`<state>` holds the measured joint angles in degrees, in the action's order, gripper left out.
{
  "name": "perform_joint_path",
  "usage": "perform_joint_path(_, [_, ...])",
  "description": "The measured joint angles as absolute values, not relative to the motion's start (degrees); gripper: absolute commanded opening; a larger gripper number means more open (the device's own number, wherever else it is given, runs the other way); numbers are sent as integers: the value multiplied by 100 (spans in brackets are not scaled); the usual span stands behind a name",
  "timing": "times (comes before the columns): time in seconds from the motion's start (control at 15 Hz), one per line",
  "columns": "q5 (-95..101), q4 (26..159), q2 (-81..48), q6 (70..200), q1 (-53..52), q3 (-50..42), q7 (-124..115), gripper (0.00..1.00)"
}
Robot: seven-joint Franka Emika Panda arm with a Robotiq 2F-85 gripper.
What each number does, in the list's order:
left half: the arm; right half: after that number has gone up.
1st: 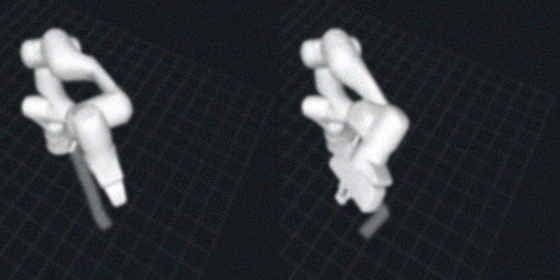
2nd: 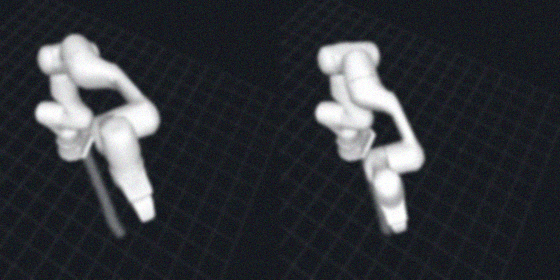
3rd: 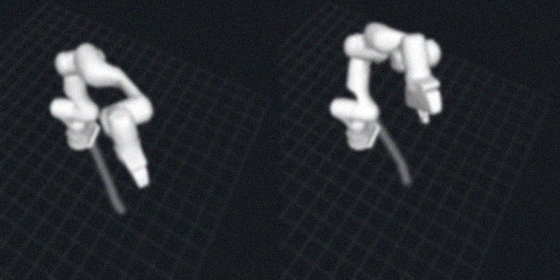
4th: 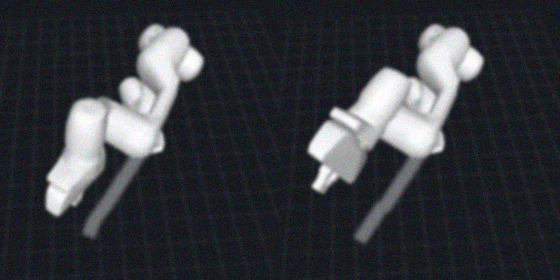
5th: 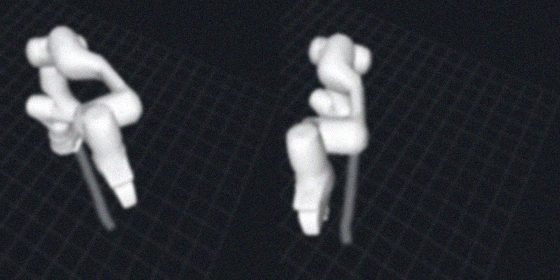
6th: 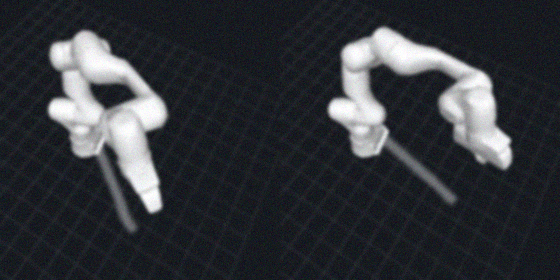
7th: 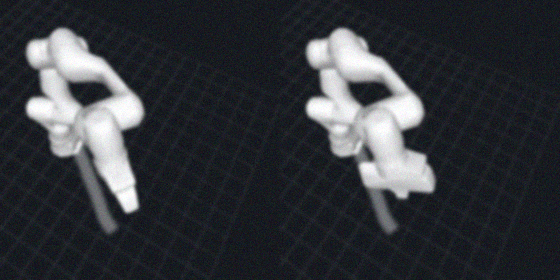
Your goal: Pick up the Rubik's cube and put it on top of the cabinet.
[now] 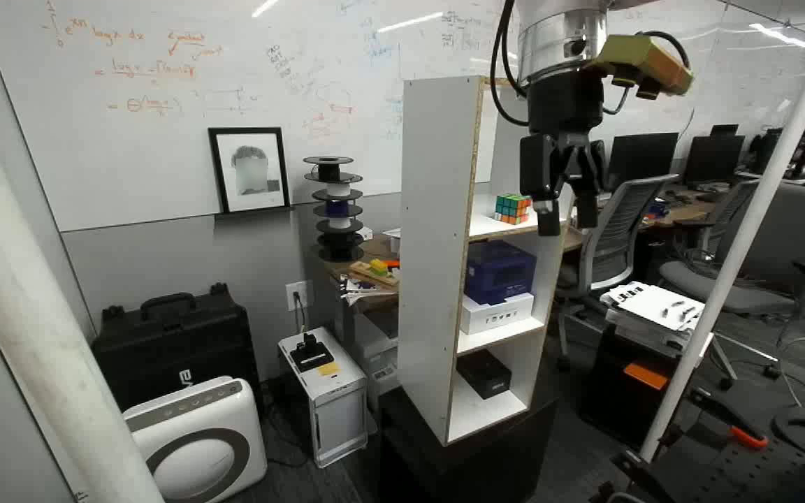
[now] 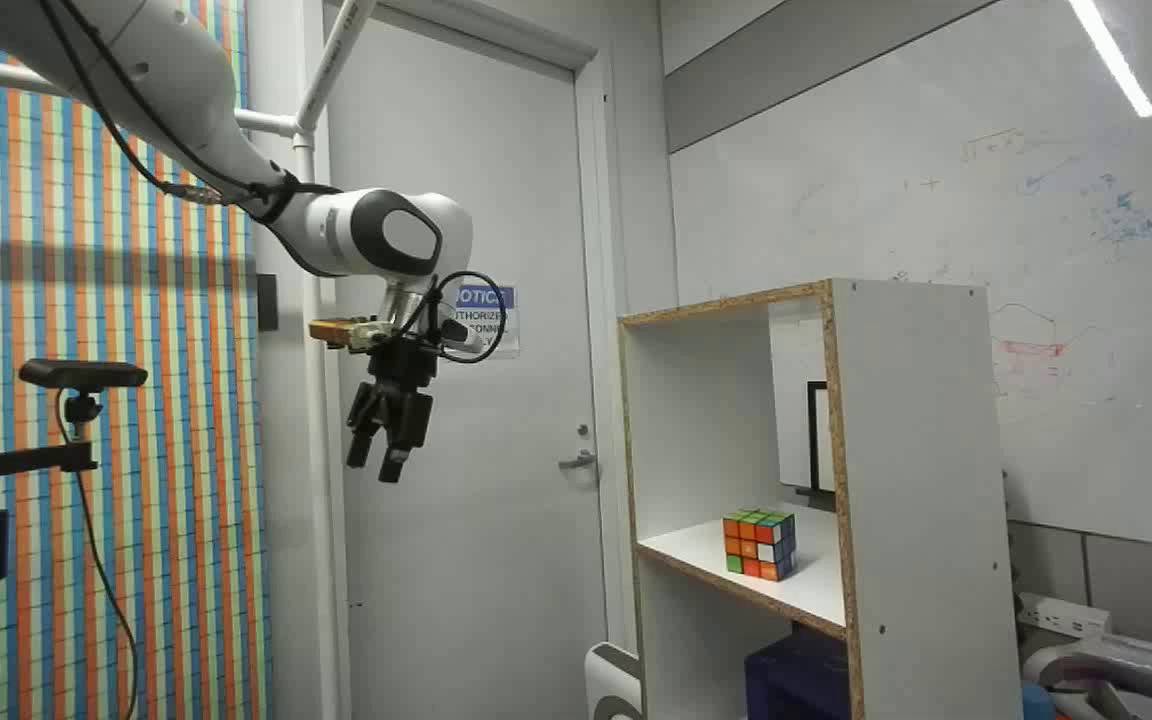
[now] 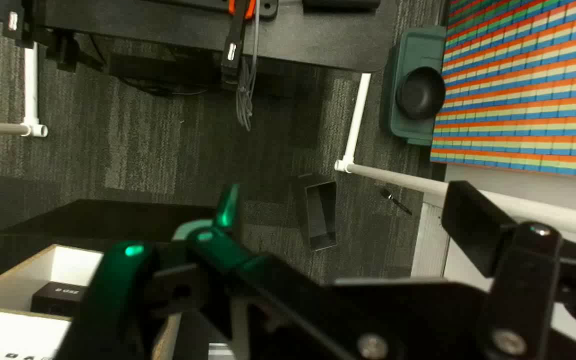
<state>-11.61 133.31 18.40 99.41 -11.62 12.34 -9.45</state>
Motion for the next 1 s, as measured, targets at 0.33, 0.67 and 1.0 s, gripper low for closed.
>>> perform_joint_path(0.33, [-1161, 13278, 1848, 9943, -1162, 1234, -945, 100])
perform_joint_path(0.67, [-834, 13444, 1839, 10488, -1044, 1226, -1083, 100])
perform_joint_path(1.0, [579, 13921, 1767, 12045, -324, 915, -1348, 100])
